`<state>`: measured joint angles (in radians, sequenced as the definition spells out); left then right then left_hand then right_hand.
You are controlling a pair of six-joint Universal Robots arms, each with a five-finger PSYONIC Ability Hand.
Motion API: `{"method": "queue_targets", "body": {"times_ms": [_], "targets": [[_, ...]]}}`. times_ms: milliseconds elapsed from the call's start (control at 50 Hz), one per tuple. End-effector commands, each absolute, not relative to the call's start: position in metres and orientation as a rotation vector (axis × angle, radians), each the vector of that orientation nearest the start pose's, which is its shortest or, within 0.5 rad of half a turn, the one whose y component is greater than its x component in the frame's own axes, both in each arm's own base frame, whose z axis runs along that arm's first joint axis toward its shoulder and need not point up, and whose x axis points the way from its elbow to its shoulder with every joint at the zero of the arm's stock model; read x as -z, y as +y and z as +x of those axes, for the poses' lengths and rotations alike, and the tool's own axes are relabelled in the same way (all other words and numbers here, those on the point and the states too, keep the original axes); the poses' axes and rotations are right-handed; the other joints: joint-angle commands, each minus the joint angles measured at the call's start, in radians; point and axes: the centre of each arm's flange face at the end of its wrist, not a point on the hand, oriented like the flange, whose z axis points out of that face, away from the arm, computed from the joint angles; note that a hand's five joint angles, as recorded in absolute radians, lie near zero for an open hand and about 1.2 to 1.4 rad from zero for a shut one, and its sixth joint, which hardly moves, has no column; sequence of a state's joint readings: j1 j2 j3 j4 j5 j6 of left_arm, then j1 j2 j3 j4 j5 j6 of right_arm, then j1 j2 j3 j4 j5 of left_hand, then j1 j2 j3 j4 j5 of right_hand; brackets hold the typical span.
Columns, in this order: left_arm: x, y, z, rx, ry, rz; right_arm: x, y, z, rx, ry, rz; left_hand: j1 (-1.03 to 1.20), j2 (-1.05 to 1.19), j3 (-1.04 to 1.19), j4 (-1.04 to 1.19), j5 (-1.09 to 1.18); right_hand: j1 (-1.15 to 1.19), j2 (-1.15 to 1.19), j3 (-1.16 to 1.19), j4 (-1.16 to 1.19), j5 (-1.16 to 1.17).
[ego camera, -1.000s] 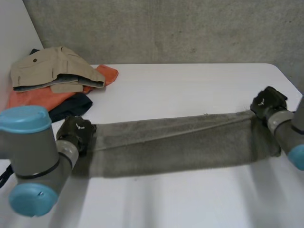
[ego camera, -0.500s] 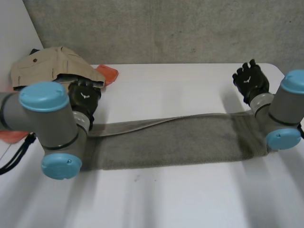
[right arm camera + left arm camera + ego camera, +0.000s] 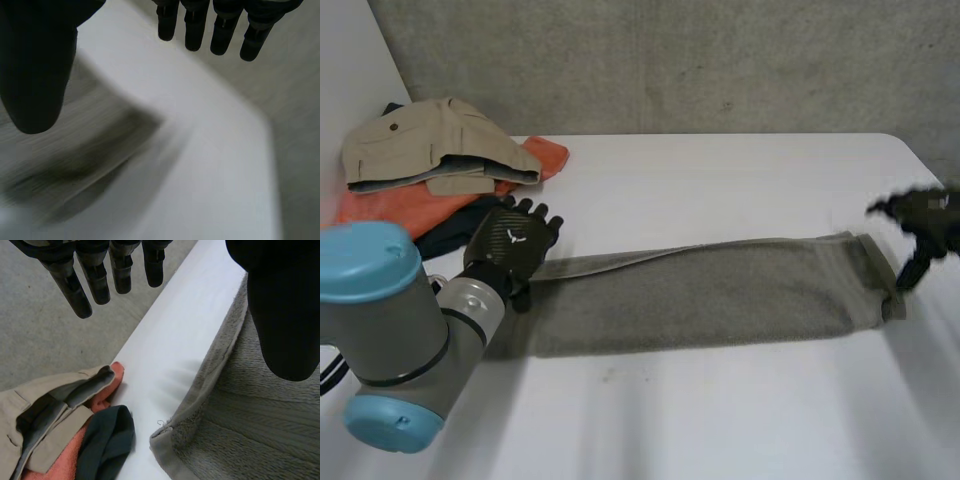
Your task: Fold the laundry.
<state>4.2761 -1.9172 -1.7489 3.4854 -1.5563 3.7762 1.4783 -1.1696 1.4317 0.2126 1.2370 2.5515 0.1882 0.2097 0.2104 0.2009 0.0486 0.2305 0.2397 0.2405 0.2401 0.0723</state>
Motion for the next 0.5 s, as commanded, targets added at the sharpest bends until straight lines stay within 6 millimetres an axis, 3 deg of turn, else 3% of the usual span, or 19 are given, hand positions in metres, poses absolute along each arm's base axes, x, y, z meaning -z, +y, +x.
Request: {"method": "queue_targets", "body": {"times_ms": [20, 160, 280, 400, 500], "targets": [[-0.152, -0.289, -0.270, 2.022, 1.909, 1.119, -0.165, -0.322, 0.121, 1.450, 2.571, -1.016, -0.014, -0.035, -0.036, -0.026, -0.049, 0.098, 0.089, 0.088, 0.089, 0.082], [-0.127, -0.346, -0.272, 2.020, 1.873, 1.048, -0.142, -0.323, 0.118, 1.629, 2.520, -1.154, -0.007, -0.028, -0.029, -0.020, -0.042, 0.172, 0.162, 0.162, 0.162, 0.155], [-0.124, -0.381, -0.261, 1.967, 1.798, 1.024, -0.136, -0.328, 0.116, 1.722, 2.504, -1.163, 0.008, -0.014, -0.014, -0.005, -0.027, 0.248, 0.239, 0.238, 0.238, 0.231], [-0.136, -0.380, -0.259, 1.958, 1.780, 1.027, -0.135, -0.330, 0.116, 1.759, 2.492, -1.176, 0.008, -0.014, -0.014, -0.005, -0.027, 0.353, 0.344, 0.343, 0.344, 0.337], [-0.166, -0.364, -0.260, 2.021, 1.754, 1.004, -0.133, -0.332, 0.116, 1.763, 2.499, -1.175, 0.008, -0.014, -0.014, -0.005, -0.027, 0.567, 0.558, 0.557, 0.558, 0.551]]}}
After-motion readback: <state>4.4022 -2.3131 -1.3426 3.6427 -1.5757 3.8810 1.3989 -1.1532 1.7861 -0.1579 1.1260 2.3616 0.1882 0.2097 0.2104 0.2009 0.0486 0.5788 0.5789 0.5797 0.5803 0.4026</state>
